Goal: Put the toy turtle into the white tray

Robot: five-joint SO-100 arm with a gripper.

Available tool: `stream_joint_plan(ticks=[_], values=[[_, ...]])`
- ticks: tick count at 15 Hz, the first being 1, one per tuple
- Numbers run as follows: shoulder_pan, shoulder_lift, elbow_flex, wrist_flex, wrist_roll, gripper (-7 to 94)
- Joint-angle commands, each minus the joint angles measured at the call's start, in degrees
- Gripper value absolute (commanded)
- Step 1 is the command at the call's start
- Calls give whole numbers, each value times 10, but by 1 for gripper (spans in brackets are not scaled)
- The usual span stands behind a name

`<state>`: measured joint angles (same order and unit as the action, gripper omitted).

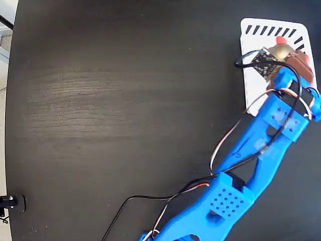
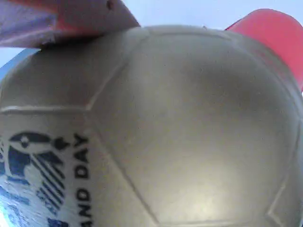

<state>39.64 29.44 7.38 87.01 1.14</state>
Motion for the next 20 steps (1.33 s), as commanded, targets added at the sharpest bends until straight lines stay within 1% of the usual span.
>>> stream_joint_plan(ticks=[1, 2, 5, 8, 9, 10, 11, 15, 16, 18, 20], values=[[11, 34, -14, -2, -2, 15], [9, 34, -3, 0, -10, 29], [5, 33, 33, -5, -25, 56], [9, 33, 30, 0, -28, 56], [9, 33, 32, 4, -29, 62], [9, 33, 32, 9, -29, 64], [9, 33, 32, 11, -28, 65], [9, 54, 38, 15, -25, 64], [9, 80, 52, 12, -18, 58], [2, 146, 91, -2, 3, 33], [-10, 221, 159, -27, 12, 19]])
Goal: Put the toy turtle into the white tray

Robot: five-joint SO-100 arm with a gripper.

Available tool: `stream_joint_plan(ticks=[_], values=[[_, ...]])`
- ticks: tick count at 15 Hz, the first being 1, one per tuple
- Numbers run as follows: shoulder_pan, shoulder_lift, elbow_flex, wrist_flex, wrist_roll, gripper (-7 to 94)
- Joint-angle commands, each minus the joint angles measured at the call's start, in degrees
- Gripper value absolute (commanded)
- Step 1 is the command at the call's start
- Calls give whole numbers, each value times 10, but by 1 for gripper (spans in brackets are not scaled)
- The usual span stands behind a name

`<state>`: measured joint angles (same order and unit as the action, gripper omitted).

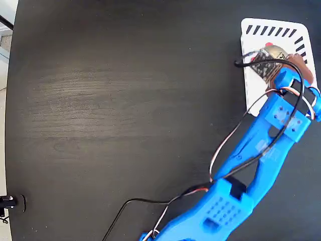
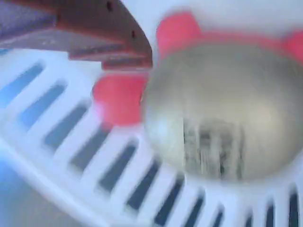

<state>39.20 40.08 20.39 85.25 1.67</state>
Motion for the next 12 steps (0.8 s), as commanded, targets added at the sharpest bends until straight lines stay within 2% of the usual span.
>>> stream_joint_plan(ticks=[1, 2, 6, 9, 12], values=[[-12, 163, 92, -42, 11, 6], [-22, 212, 155, -73, 11, 0], [-111, 428, 442, -216, 19, 0], [-221, 562, 615, -244, 29, 0], [-354, 678, 783, -281, 79, 0]])
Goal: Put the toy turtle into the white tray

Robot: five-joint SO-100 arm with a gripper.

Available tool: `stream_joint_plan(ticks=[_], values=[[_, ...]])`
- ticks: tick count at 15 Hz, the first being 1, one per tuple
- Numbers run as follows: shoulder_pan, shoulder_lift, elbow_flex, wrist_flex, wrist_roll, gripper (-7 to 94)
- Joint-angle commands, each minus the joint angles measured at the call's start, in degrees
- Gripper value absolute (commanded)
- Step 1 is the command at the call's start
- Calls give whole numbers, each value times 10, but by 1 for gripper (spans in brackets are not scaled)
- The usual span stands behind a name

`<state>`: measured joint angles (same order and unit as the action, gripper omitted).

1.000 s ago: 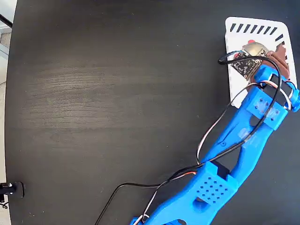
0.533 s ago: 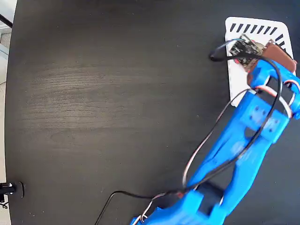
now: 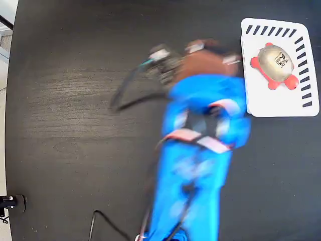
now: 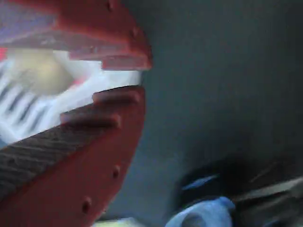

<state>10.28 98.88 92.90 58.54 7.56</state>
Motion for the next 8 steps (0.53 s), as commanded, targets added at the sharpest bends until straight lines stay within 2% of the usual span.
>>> stream_joint_plan(ticks=[1, 4, 8], values=[[-105, 134, 112, -25, 33, 0], [-178, 264, 273, -63, 33, 0], [-201, 483, 512, -120, -21, 0]])
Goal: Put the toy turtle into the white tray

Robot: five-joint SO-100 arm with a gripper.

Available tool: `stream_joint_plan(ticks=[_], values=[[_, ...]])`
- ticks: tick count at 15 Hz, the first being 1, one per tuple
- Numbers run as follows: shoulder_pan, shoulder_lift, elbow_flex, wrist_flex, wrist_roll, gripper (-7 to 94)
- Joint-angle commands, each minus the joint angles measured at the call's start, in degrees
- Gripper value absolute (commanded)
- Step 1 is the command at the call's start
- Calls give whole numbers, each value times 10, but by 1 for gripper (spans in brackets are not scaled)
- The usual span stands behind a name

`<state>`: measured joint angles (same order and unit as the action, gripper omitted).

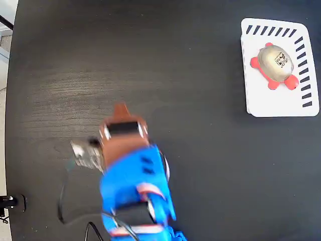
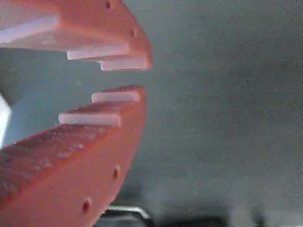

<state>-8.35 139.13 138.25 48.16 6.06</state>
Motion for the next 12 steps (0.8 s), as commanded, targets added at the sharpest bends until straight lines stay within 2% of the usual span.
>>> stream_joint_plan(ticks=[1, 4, 7, 12], values=[[-9, 130, 116, -34, -22, 0], [28, 263, 220, 3, -54, 0], [60, 396, 254, 115, -66, 0], [73, 471, 300, 212, -30, 0]])
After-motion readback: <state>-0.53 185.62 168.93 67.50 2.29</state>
